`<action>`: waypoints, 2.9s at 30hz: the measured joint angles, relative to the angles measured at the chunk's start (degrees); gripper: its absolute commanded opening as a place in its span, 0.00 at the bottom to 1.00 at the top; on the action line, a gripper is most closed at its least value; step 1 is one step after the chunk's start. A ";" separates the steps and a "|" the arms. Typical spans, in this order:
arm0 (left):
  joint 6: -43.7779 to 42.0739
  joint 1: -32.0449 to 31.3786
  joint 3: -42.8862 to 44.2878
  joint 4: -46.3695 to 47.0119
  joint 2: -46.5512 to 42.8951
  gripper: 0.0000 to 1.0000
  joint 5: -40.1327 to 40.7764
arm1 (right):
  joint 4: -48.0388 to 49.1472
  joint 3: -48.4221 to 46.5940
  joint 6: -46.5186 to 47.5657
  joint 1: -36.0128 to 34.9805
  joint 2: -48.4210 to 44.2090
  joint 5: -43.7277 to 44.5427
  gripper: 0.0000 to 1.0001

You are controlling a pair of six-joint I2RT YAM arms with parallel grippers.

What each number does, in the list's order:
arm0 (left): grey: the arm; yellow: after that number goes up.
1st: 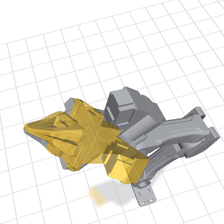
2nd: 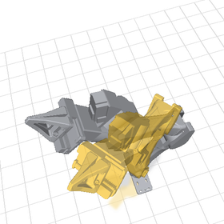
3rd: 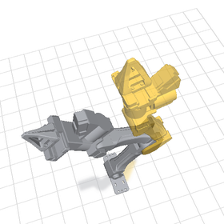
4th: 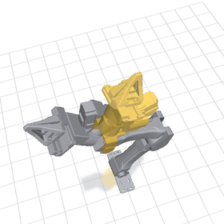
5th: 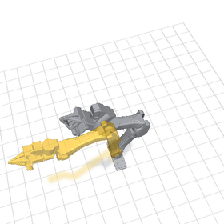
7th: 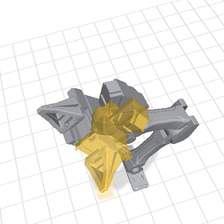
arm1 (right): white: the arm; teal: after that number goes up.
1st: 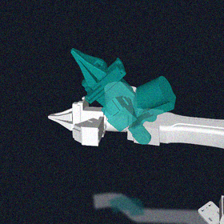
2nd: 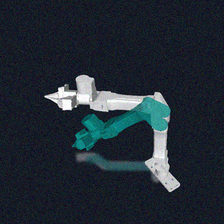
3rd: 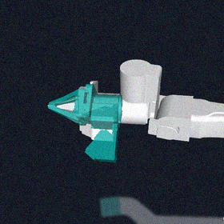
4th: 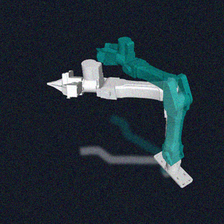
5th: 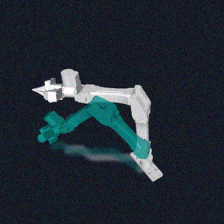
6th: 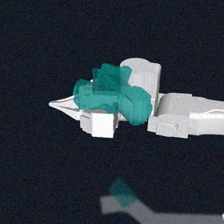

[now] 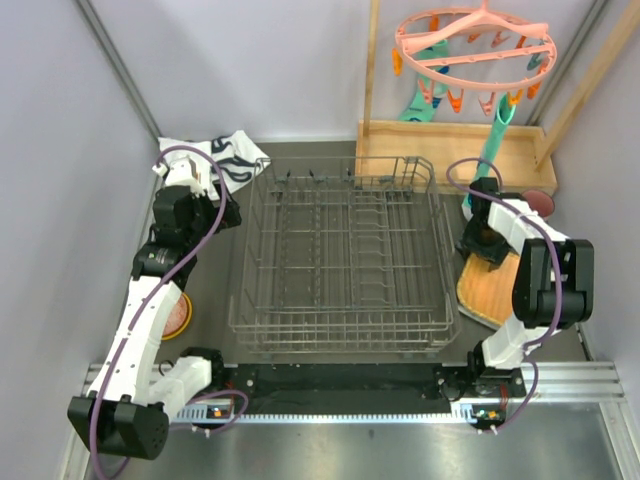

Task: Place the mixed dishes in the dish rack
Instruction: Grab a plate with the right arm

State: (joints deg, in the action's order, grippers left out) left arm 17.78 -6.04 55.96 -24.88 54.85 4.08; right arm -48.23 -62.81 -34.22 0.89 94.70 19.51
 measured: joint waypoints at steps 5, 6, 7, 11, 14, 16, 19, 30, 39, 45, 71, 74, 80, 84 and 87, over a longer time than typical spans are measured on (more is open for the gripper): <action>0.02 0.00 -0.61 0.00 0.00 0.99 0.02 | 0.48 0.00 0.28 -0.02 0.31 0.04 0.44; 0.04 0.00 -0.76 0.00 0.00 0.99 0.02 | 0.66 0.00 0.57 -0.04 0.33 0.24 0.41; 0.04 0.00 -0.96 -0.02 0.00 0.99 0.04 | 0.44 -0.22 0.79 -0.11 0.33 0.61 0.37; 0.09 0.00 -1.55 -0.04 -0.07 0.99 0.04 | 0.57 -1.07 1.33 -0.13 0.33 1.31 0.27; 0.09 0.00 -1.70 -0.07 -0.39 0.99 0.07 | 0.70 -1.40 1.60 -0.13 0.33 1.73 0.20; 0.09 0.00 -1.70 -0.07 -0.63 0.99 0.13 | 0.66 -1.53 1.68 -0.13 0.28 1.81 0.13; 0.09 0.00 -1.70 -0.07 -0.96 0.99 0.28 | 0.39 -2.32 1.81 -0.13 0.15 1.88 0.05; 0.11 0.00 -1.70 -0.17 -1.14 0.99 0.55 | -0.66 -4.07 1.79 -0.13 -0.13 0.63 0.00; 0.09 0.00 -1.68 -0.92 -1.14 0.99 0.63 | -1.25 -4.55 2.08 -0.13 -1.31 -0.59 0.00; 0.11 0.00 -0.72 -1.68 -1.11 0.99 0.17 | -2.08 -7.41 2.75 -0.13 -2.54 -1.09 0.00; 0.28 0.00 0.00 -1.99 -1.11 0.99 -0.26 | -2.38 -4.24 4.04 -0.13 -3.89 -1.36 0.70; 0.28 0.00 -0.02 -2.10 -1.11 0.99 -0.26 | -2.47 -2.71 4.44 -0.13 -4.00 -1.36 0.68; 0.33 0.00 -0.02 -2.14 -1.11 0.99 -0.66 | -2.95 -2.47 5.14 -2.14 -3.85 0.22 0.66; 0.31 0.00 -0.02 -2.14 -1.14 0.99 -0.68 | -4.31 -3.45 5.44 -4.22 -2.56 2.08 0.64; 0.28 0.00 -0.02 -2.19 -1.16 0.99 -0.66 | -5.16 -4.85 5.70 -4.92 -1.01 3.85 0.63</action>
State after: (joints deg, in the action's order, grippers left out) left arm 18.06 -6.04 55.94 -27.07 53.69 3.42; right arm -53.39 -67.66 -28.51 -4.03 93.69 23.35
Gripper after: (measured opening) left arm 0.989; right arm 0.636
